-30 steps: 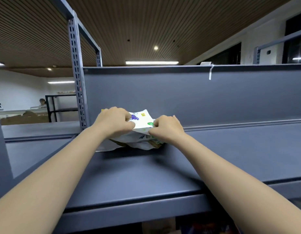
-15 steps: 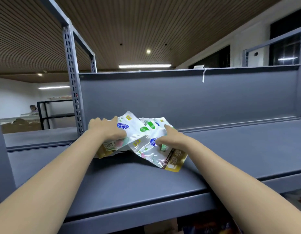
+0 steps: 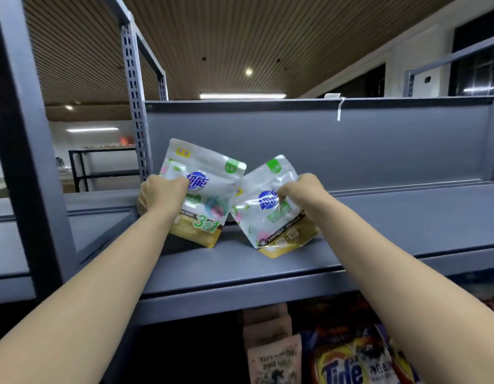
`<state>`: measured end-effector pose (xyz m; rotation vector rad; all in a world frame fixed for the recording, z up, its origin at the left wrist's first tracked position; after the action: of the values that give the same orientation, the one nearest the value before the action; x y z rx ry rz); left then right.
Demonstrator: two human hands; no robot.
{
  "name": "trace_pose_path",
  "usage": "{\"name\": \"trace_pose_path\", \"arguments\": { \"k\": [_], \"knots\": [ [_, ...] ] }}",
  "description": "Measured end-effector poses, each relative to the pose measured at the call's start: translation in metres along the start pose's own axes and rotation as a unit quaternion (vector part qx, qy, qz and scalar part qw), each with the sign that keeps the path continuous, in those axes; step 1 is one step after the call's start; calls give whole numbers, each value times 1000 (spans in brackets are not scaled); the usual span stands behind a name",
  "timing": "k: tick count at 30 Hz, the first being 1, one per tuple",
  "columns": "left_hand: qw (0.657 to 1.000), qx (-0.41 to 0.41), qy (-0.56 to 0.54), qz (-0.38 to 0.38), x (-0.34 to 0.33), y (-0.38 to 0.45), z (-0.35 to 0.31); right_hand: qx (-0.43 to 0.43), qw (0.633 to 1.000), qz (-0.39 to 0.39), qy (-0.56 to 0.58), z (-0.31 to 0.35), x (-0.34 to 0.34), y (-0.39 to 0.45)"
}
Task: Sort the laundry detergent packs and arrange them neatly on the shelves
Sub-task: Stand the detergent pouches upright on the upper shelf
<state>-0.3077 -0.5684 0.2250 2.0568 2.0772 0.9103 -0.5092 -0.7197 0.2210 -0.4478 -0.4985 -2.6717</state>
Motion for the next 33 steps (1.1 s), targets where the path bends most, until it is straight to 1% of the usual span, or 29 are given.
{"name": "trace_pose_path", "arguments": {
  "k": [5, 7, 8, 10, 12, 15, 17, 18, 22, 24, 26, 29, 33],
  "knots": [
    [998, 32, -37, -45, 17, -29, 3, 32, 996, -80, -5, 2, 16, -22],
    [997, 36, -49, -54, 21, -42, 6, 45, 994, -99, 4, -2, 23, -30],
    [996, 41, -51, -57, 26, -55, 9, 46, 994, -94, 10, -6, 29, -39],
    [995, 46, -79, -47, 28, -67, 13, 42, 995, -85, 26, -10, 36, -46],
    [991, 50, -123, -16, 30, -80, 16, 33, 996, -76, 35, -14, 46, -55],
    [987, 19, -157, 10, 31, -98, 14, 39, 995, -70, 56, -18, 56, -71],
    [979, 10, -205, 18, 35, -115, 10, 55, 992, -78, 87, -23, 60, -86],
    [974, 8, -228, 9, 37, -124, 10, 61, 988, -87, 109, -27, 61, -94],
    [951, 9, -299, -76, 60, -159, 6, 85, 968, -153, 182, -38, 65, -124],
    [940, 6, -325, -106, 74, -172, 3, 97, 952, -167, 237, -40, 67, -136],
    [938, -4, -322, -125, 87, -182, 4, 112, 942, -162, 272, -43, 67, -148],
    [935, 1, -324, -144, 101, -195, 15, 114, 935, -155, 298, -50, 65, -163],
    [947, 8, -280, -158, 108, -220, 40, 94, 939, -161, 289, -68, 59, -178]
  ]
}}
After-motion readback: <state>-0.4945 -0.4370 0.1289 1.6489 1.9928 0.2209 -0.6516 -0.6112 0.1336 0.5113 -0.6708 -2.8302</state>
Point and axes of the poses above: each hand's wrist, its own y-axis towards the middle knuckle, its own x-axis out of the back of the hand, z = x × y, the point moved 1 cm from there along y, towards the middle knuckle, and after that the axes turned 1 degree about z, right-handed, at the moved point
